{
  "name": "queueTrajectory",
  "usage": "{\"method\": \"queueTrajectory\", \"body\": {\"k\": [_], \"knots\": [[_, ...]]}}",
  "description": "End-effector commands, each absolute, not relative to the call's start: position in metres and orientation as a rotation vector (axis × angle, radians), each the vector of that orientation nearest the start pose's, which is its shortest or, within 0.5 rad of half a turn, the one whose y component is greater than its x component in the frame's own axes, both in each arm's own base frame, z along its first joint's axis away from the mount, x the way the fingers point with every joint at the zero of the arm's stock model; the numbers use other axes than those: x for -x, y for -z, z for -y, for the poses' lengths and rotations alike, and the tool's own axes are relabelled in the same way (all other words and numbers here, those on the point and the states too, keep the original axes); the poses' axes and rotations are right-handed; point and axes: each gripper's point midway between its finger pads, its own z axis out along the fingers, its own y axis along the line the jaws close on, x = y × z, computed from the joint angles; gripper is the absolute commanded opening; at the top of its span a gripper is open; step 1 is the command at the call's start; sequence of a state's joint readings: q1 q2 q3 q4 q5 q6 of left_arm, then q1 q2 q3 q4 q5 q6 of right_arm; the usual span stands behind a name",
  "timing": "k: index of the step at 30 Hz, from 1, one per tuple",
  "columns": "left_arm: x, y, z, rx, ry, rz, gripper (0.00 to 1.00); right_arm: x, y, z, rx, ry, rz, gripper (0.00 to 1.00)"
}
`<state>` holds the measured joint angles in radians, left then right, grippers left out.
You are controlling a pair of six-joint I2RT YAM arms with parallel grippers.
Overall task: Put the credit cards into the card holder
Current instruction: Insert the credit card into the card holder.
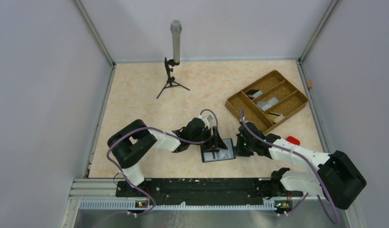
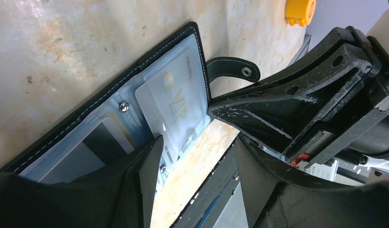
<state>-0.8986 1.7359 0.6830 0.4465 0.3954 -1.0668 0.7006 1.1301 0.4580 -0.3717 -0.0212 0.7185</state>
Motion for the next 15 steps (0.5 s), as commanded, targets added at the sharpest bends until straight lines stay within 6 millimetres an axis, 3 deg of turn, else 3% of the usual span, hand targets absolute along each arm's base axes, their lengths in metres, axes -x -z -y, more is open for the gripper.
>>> {"method": "queueTrajectory", "body": {"k": [1, 10, 15], "knots": [[-0.174, -0.045, 0.389, -0.053, 1.454, -2.528, 0.64, -0.154, -0.004, -0.164, -0.018, -0.428, -2.725, 0.00], [-0.170, -0.051, 0.405, -0.083, 1.559, -2.486, 0.64, -0.155, -0.005, -0.164, -0.028, -0.433, -2.719, 0.00], [-0.172, -0.051, 0.396, -0.065, 1.479, -2.503, 0.64, -0.157, -0.007, -0.159, -0.049, -0.400, -2.703, 0.00]]}}
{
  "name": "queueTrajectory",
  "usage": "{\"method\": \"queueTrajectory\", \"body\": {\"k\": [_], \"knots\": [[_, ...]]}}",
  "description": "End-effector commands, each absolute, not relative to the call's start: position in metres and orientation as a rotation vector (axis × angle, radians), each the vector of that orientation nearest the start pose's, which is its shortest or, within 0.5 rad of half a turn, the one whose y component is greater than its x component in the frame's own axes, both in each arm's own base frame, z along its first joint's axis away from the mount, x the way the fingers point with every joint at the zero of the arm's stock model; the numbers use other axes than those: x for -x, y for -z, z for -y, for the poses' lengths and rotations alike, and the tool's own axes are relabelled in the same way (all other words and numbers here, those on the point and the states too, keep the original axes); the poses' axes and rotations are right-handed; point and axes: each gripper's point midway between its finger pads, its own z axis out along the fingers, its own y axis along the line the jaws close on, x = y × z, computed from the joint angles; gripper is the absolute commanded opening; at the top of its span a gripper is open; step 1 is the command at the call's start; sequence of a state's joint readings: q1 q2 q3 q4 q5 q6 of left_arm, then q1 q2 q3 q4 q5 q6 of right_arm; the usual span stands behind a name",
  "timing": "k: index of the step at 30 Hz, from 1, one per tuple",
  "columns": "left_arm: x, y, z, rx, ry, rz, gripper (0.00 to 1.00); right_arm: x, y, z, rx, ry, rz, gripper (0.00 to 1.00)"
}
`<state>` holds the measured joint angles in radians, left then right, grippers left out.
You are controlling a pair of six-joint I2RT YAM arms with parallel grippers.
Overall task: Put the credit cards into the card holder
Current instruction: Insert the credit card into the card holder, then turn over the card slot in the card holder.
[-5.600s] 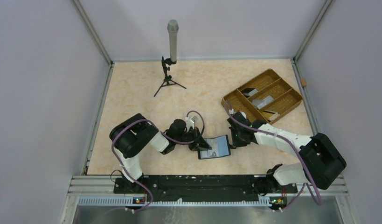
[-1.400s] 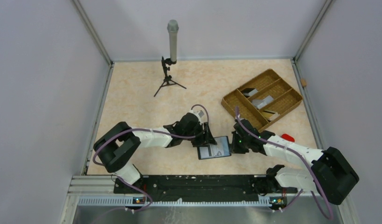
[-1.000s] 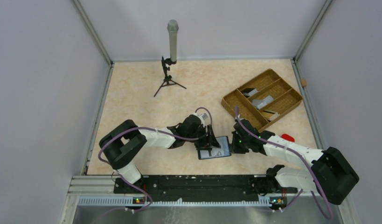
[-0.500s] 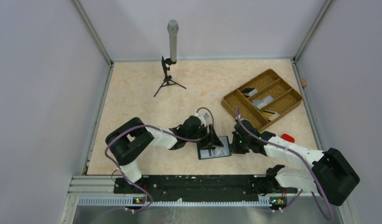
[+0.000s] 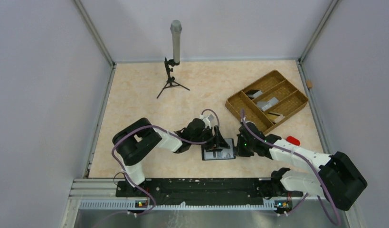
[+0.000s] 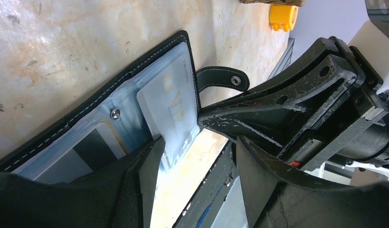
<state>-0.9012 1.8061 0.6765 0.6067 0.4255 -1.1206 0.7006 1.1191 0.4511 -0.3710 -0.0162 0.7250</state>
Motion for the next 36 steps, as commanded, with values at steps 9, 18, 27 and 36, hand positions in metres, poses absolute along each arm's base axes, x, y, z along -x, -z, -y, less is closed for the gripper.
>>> {"method": "queueTrajectory", "body": {"k": [9, 18, 27, 36], "knots": [[-0.172, -0.065, 0.372, -0.114, 1.282, -2.550, 0.69, -0.168, -0.034, -0.154, -0.084, -0.411, -2.592, 0.00], [-0.178, -0.070, 0.341, -0.059, 1.082, -2.562, 0.74, -0.174, -0.066, -0.184, 0.014, -0.635, -2.488, 0.00], [-0.171, -0.038, 0.321, 0.013, 0.991, -2.625, 0.63, -0.172, -0.096, -0.210, 0.113, -0.837, -2.395, 0.00], [-0.174, -0.039, 0.322, 0.005, 0.998, -2.606, 0.57, -0.167, -0.098, -0.232, 0.181, -0.916, -2.378, 0.00]]}}
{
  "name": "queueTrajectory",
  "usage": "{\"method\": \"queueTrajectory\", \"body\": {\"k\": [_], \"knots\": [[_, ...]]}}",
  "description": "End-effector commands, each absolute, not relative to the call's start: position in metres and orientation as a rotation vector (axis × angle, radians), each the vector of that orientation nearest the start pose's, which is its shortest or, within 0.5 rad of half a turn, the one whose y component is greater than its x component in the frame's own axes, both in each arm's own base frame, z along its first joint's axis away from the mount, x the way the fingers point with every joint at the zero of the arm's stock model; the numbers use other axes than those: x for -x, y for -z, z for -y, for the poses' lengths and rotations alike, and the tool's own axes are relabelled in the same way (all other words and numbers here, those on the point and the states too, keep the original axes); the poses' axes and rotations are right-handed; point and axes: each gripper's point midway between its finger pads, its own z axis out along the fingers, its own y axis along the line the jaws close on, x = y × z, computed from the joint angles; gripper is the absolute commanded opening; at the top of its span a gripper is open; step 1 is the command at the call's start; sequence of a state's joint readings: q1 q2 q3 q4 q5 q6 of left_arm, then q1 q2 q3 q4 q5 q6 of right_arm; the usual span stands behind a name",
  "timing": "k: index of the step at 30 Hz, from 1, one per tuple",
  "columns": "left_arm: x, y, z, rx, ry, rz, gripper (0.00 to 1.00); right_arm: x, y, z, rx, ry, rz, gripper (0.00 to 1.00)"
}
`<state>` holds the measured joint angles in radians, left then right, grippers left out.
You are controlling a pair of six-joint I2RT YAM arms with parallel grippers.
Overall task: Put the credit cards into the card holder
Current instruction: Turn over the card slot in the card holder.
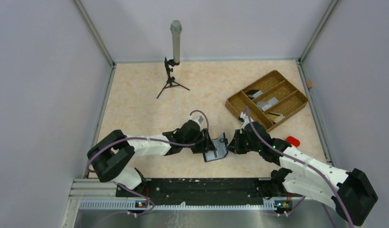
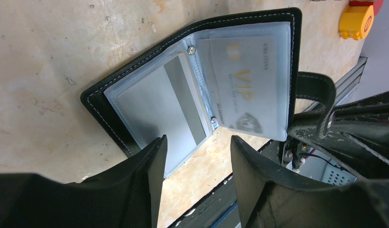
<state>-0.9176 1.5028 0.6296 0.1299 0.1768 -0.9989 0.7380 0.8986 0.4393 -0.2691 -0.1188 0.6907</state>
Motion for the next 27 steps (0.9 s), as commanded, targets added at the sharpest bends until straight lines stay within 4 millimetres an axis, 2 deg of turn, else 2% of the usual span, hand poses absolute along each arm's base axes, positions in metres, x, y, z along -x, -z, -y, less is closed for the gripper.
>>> {"method": "queueTrajectory", "body": {"k": [1, 5, 8, 13, 15, 22, 27], "knots": [[-0.176, -0.040, 0.321, 0.009, 0.986, -2.599, 0.57, -0.167, -0.097, -0.232, 0.175, -0.911, -2.382, 0.00], [-0.186, -0.050, 0.316, 0.008, 0.921, -2.559, 0.65, -0.169, -0.089, -0.228, 0.140, -0.876, -2.405, 0.00], [-0.194, -0.061, 0.314, 0.006, 0.891, -2.520, 0.66, -0.170, -0.084, -0.225, 0.110, -0.859, -2.418, 0.00], [-0.196, -0.088, 0.328, -0.038, 1.013, -2.422, 0.66, -0.169, -0.086, -0.230, 0.107, -0.897, -2.405, 0.00], [-0.193, -0.092, 0.338, -0.062, 1.090, -2.407, 0.65, -0.169, -0.090, -0.234, 0.107, -0.933, -2.389, 0.00], [-0.185, -0.089, 0.364, -0.085, 1.275, -2.392, 0.65, -0.168, -0.094, -0.240, 0.118, -0.977, -2.370, 0.00], [-0.186, -0.086, 0.369, -0.080, 1.306, -2.391, 0.66, -0.167, -0.093, -0.242, 0.128, -0.977, -2.375, 0.00]]}}
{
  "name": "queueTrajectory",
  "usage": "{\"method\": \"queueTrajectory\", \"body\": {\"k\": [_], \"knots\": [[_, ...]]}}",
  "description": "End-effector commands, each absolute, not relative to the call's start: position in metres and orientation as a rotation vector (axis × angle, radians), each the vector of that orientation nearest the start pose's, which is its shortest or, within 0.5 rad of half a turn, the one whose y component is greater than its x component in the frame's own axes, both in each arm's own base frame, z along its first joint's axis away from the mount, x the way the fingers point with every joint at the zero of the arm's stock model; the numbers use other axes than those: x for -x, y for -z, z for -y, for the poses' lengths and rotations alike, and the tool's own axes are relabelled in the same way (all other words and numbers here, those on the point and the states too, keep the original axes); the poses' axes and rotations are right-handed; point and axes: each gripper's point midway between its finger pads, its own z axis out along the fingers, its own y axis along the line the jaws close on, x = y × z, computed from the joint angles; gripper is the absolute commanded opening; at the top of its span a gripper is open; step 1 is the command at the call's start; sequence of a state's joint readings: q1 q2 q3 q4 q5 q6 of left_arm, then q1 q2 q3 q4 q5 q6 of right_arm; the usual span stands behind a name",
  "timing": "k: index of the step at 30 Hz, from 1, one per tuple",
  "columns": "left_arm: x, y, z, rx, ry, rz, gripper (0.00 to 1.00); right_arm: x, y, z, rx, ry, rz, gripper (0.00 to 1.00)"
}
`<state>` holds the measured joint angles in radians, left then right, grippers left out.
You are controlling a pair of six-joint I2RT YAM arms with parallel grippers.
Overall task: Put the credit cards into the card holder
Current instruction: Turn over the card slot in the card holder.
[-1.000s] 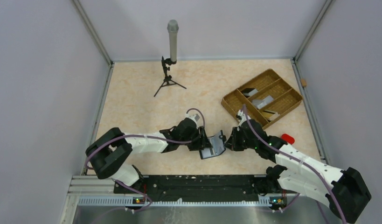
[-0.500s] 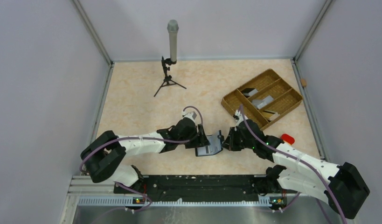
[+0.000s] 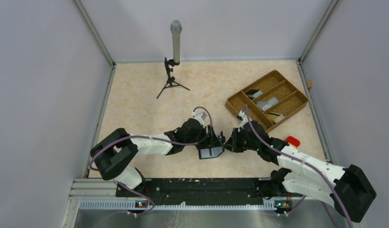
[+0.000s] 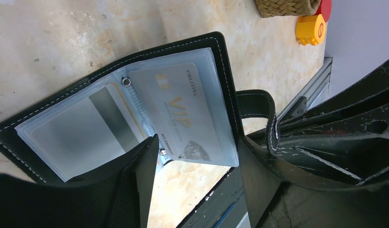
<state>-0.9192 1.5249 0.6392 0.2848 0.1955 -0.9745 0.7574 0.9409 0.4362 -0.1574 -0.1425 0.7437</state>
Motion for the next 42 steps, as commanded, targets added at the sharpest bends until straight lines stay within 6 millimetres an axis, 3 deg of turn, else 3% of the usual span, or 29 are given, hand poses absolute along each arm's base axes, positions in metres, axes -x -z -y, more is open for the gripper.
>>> {"method": "queueTrajectory", "body": {"k": [1, 7, 23, 42], "knots": [[-0.186, -0.084, 0.369, -0.079, 1.302, -2.396, 0.66, -0.167, -0.092, -0.242, 0.129, -0.974, -2.377, 0.00], [-0.185, -0.077, 0.362, -0.049, 1.263, -2.417, 0.64, -0.168, -0.089, -0.238, 0.113, -0.940, -2.391, 0.00], [-0.183, -0.077, 0.354, -0.033, 1.258, -2.397, 0.73, -0.167, -0.082, -0.231, 0.098, -0.893, -2.421, 0.00], [-0.183, -0.071, 0.350, -0.045, 1.230, -2.402, 0.75, -0.166, -0.080, -0.229, 0.096, -0.872, -2.431, 0.00]]}}
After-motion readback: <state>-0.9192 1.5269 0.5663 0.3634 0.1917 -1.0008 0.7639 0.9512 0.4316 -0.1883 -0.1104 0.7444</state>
